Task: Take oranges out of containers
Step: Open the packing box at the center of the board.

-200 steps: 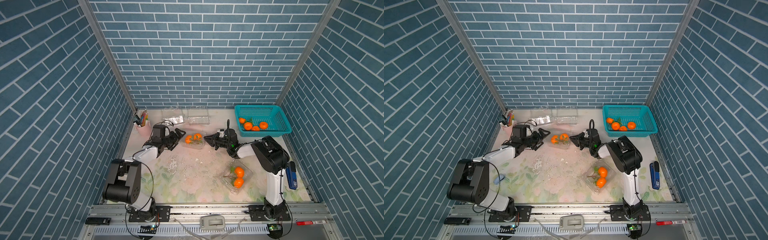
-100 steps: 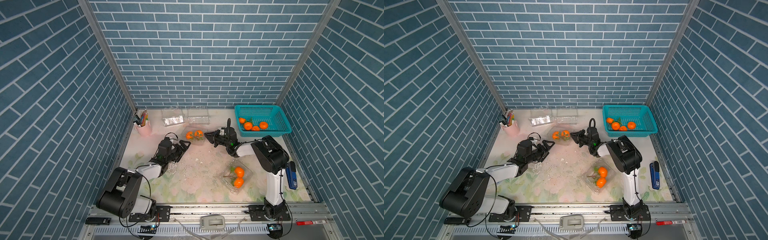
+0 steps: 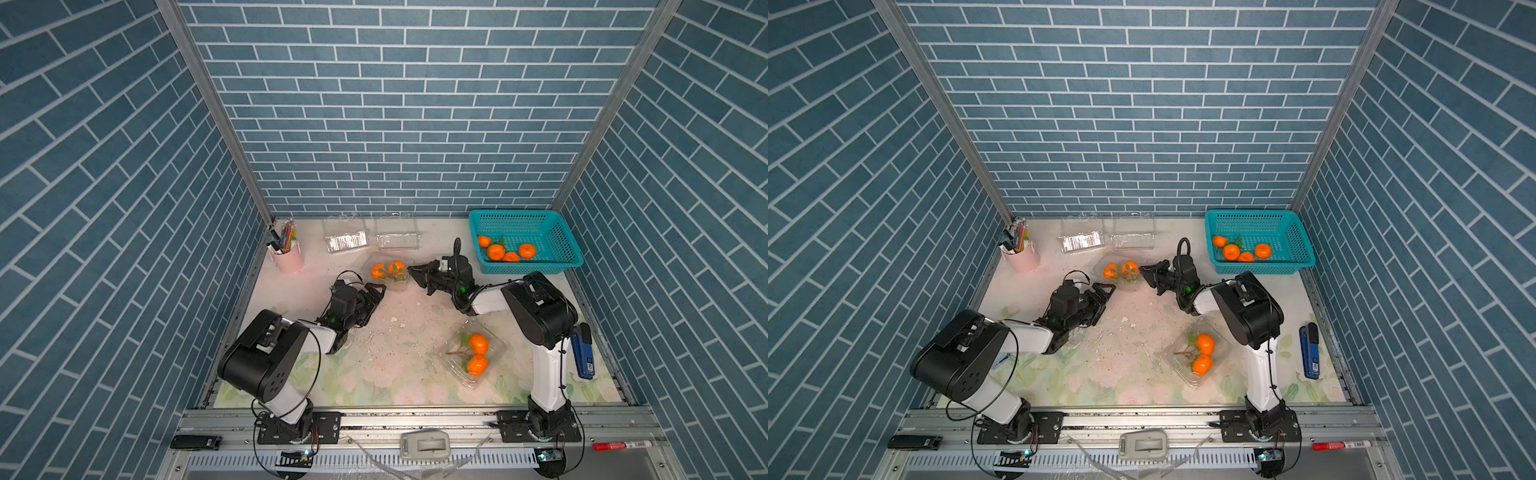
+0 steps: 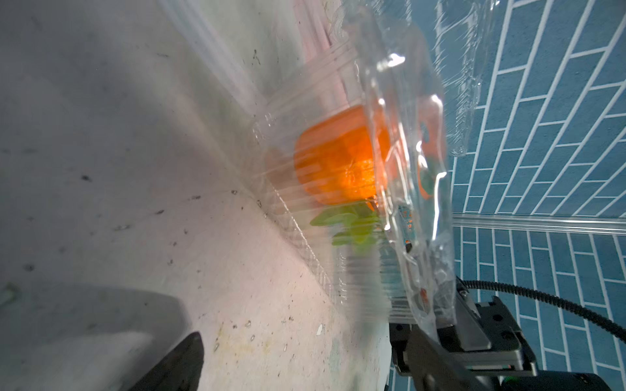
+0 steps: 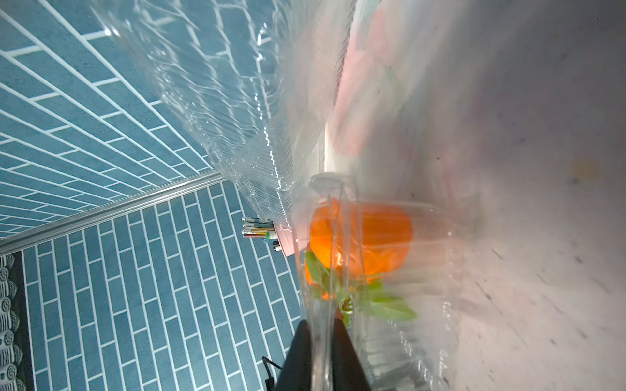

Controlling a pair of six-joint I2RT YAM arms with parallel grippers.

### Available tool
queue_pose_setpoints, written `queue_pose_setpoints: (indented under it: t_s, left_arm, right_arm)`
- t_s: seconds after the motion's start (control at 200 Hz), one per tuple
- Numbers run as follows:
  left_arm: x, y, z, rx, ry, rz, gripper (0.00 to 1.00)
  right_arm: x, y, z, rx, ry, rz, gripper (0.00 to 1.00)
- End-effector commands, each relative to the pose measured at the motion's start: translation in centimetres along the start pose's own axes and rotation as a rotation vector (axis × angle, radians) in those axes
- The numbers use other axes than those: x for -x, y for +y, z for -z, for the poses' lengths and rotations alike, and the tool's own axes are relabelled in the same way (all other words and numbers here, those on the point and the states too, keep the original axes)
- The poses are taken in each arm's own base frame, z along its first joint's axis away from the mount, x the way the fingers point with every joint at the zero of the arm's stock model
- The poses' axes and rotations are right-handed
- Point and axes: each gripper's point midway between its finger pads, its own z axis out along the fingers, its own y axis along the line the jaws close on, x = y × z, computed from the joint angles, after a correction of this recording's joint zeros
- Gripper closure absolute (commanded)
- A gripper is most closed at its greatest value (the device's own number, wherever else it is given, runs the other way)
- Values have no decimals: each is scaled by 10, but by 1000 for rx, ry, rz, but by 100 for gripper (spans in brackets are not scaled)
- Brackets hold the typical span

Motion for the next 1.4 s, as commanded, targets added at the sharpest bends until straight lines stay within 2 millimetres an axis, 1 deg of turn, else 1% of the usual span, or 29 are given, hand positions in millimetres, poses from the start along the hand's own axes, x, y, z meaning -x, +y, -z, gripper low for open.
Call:
queue_pose_setpoints:
  t_s: [0.0,0.21,0.335,0.555,0.78,1.055,1.22,1.395]
  left_arm:
    - [6,-8,-4,-31,-37,10,5]
    - [8,-9,-3,-40,-54,11,5]
    - [7,-9,-2,-45,-50,10,5]
    - [5,-2,-4,-30,-46,18,5]
    - [5,-2,-8,-32,-41,20,5]
    - [4,0,-10,-29,-43,23,5]
    - [2,2,-12,-27,-41,24,5]
    - [0,3,-14,-24,-39,27,5]
  right_arm:
    - [-4,-3,-1,12,0,-24,87]
    - [-10,-6,-3,6,10,-16,87]
    - [-10,-11,-3,-5,7,-19,87]
    - [-15,-7,-5,3,15,-12,87]
    - [-24,-7,-8,3,33,-8,87]
    - [-35,1,-12,22,60,0,87]
    - [-49,5,-17,33,92,-5,87]
    - [-59,11,-22,49,117,-3,86]
